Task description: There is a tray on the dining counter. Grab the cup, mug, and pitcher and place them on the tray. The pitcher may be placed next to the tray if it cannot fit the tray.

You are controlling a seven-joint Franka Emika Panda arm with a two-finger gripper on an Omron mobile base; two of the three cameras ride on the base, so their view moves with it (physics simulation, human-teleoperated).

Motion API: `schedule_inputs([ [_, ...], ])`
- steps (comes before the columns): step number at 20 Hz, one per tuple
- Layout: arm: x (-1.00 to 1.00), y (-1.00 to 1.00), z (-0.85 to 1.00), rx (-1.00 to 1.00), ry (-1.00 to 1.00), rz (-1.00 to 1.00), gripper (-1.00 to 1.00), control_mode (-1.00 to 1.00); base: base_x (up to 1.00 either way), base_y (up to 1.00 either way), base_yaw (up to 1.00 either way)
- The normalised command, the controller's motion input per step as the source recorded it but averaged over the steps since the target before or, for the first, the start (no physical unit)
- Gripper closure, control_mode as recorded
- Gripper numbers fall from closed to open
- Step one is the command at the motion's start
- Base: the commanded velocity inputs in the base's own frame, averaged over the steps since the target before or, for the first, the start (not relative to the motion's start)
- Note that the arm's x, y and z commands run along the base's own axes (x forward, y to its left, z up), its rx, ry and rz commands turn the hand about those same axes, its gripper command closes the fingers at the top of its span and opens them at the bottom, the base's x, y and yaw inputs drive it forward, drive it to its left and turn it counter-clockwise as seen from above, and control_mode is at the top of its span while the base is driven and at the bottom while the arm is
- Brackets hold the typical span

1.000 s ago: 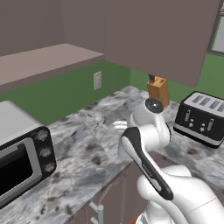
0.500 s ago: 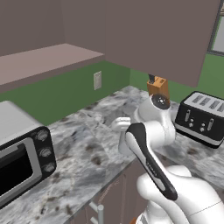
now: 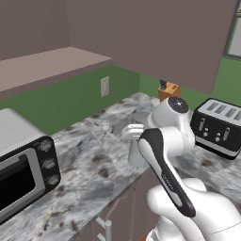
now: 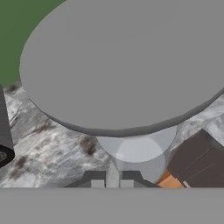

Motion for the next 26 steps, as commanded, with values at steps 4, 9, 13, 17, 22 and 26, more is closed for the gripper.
schedule_inputs([
  [4, -0.16, 0.0, 0.14, 0.0, 0.0, 0.0, 1.0, -1.0, 0.0, 0.0, 0.0],
  [9, -0.35, 0.0, 0.11, 0.0, 0.0, 0.01, 1.0, -1.0, 0.0, 0.0, 0.0],
  [13, -0.46, 0.0, 0.22, 0.0, 0.0, 0.0, 1.0, -1.0, 0.0, 0.0, 0.0],
  [17, -0.32, 0.0, 0.38, 0.0, 0.0, 0.0, 1.0, -1.0, 0.0, 0.0, 0.0],
  [22, -0.25, -0.01, 0.49, 0.0, 0.0, 0.0, 1.0, -1.0, 0.0, 0.0, 0.0],
  [26, -0.34, 0.0, 0.37, 0.0, 0.0, 0.0, 1.0, -1.0, 0.0, 0.0, 0.0],
])
